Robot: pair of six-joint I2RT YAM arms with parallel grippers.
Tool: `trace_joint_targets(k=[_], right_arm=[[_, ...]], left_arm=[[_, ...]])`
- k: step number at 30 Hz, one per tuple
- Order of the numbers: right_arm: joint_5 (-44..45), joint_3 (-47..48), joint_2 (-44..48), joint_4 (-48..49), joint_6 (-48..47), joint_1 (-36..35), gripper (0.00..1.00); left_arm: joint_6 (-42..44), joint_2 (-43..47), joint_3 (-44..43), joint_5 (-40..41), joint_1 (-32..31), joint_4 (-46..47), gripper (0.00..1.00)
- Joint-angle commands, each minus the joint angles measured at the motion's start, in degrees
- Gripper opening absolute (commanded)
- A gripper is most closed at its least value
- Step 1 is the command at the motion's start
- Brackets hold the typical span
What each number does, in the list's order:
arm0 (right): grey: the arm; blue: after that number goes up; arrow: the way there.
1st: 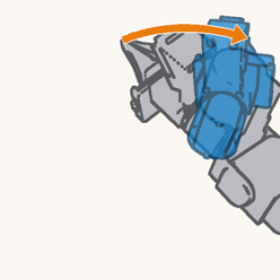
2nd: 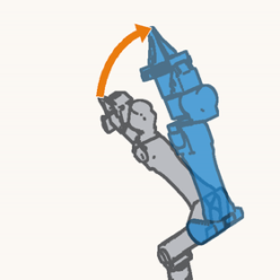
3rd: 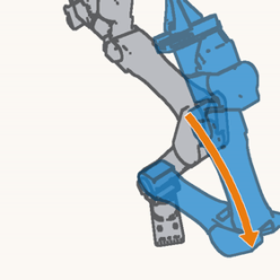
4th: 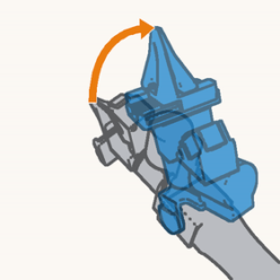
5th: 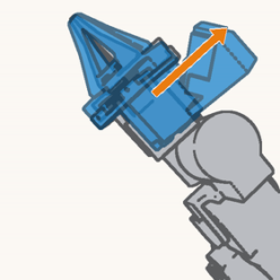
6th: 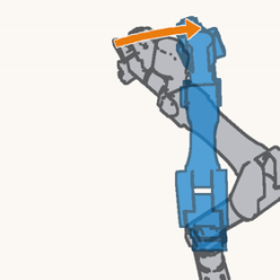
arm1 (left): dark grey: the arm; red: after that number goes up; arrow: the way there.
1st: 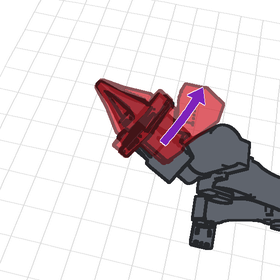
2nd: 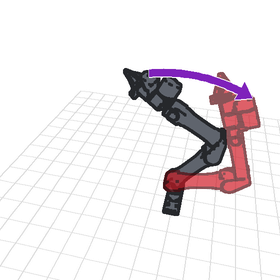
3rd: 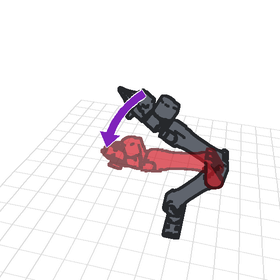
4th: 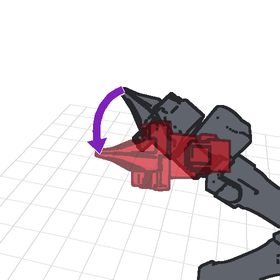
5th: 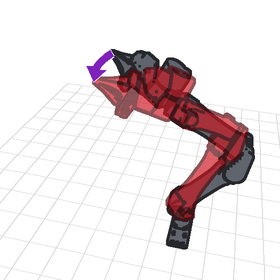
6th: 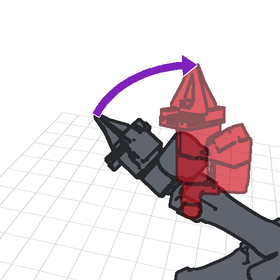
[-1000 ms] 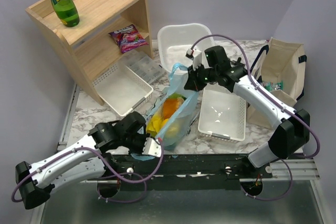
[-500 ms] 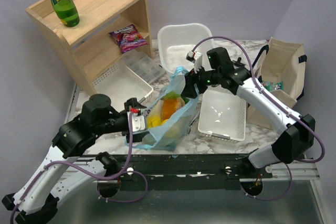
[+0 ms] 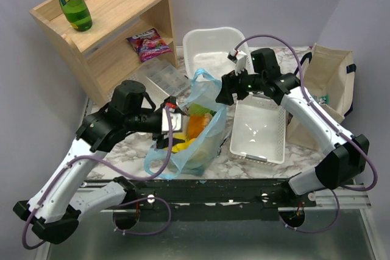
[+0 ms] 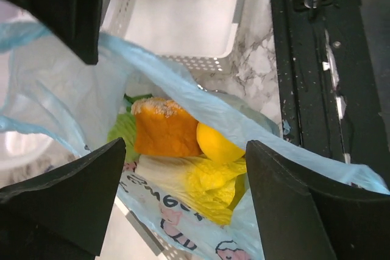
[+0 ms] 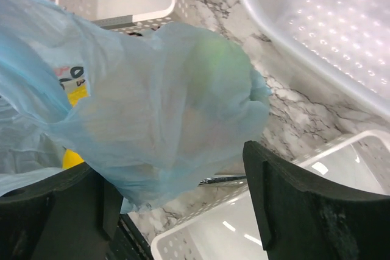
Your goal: Untie the knot of the grocery bags and take out the mixed food
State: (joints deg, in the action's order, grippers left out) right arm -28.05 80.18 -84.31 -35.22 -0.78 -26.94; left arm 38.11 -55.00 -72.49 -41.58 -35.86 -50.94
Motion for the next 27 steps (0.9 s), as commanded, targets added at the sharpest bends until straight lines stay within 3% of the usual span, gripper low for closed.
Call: trace_joint_targets(k=[1,7,13,16,20,22,27], right_arm=[[-0.37,2.14,1.97,0.60,0.29,0.92,0.83],[-4.53,0.87,3.90,1.67,0.60,0.92,0.84],[-5.48,-0.71,3.43,1.46,-0.04,0.92,0.86],[-5.63,-2.36,3.45,1.91,-0.37,0.92,0.86],[-6.33,-3.57,2.74,2.41,-0.67,0.92,0.86],[-6.13,-3.97,1.87,2.81,-0.95,0.93,0.83],[-5.77,-4.27,0.00,3.49,-1.55,0.92,0.47]], left_arm=[[8.51,4.55,-4.02,-2.37,-3.34,-7.99,0.81],[5.53,-5.97,-4.24,8.70,-5.60,-3.39,0.48],[12.82,-13.45,1.45,16.62,-8.60,3.25,0.43],[13.51,-17.49,4.19,19.64,-8.64,7.22,0.48],[13.45,-20.93,7.87,22.55,-8.69,15.20,0.79],[12.63,-23.34,7.54,22.20,-8.79,16.42,0.86],[10.60,-29.33,7.25,20.07,-8.87,18.59,0.84]])
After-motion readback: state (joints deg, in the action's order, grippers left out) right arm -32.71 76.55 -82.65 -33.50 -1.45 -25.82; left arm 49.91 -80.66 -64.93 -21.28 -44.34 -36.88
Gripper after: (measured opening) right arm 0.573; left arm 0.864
